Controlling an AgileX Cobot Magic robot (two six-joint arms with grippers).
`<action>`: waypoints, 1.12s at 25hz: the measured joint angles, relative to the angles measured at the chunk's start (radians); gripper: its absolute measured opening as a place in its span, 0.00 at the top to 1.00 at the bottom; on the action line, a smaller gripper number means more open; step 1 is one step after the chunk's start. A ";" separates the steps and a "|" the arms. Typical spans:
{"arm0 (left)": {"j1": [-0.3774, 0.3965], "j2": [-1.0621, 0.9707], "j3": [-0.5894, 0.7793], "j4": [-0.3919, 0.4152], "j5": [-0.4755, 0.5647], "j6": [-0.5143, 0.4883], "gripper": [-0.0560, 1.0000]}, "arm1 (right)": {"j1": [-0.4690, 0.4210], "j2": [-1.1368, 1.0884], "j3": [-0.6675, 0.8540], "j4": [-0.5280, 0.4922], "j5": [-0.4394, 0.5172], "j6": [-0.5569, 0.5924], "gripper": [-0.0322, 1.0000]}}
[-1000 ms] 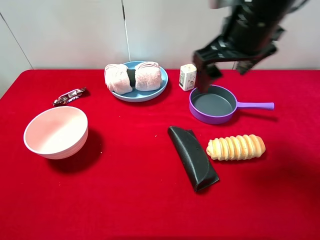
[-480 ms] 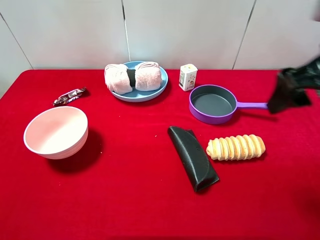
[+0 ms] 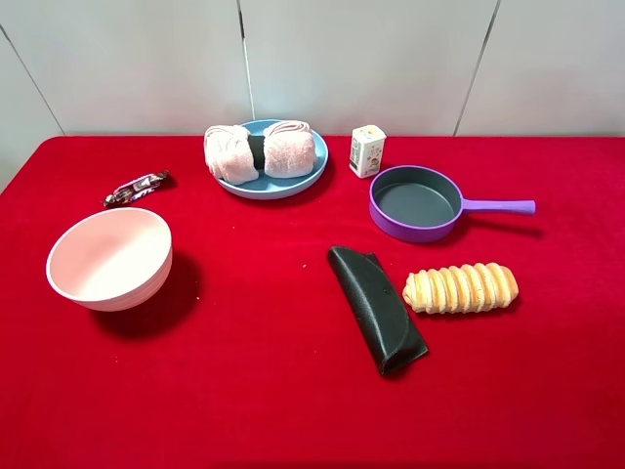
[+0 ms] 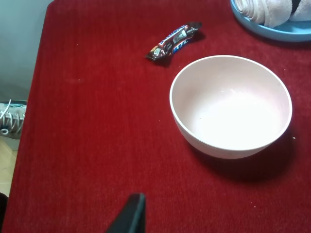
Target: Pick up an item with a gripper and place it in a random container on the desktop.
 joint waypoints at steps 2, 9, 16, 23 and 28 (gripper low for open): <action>0.000 0.000 0.000 0.000 0.000 0.000 0.01 | 0.000 -0.088 0.028 0.000 -0.015 -0.014 0.30; 0.000 0.000 0.000 0.000 0.000 0.000 0.01 | 0.000 -0.308 0.133 0.003 -0.023 -0.049 0.30; 0.000 0.000 0.000 0.000 0.000 0.000 0.01 | 0.000 -0.497 0.185 0.011 -0.030 -0.096 0.30; 0.000 0.000 0.000 0.000 0.000 0.000 0.01 | 0.003 -0.560 0.186 0.007 -0.029 -0.096 0.30; 0.000 0.000 0.000 0.000 0.000 0.000 0.01 | 0.003 -0.560 0.186 0.007 -0.029 -0.099 0.30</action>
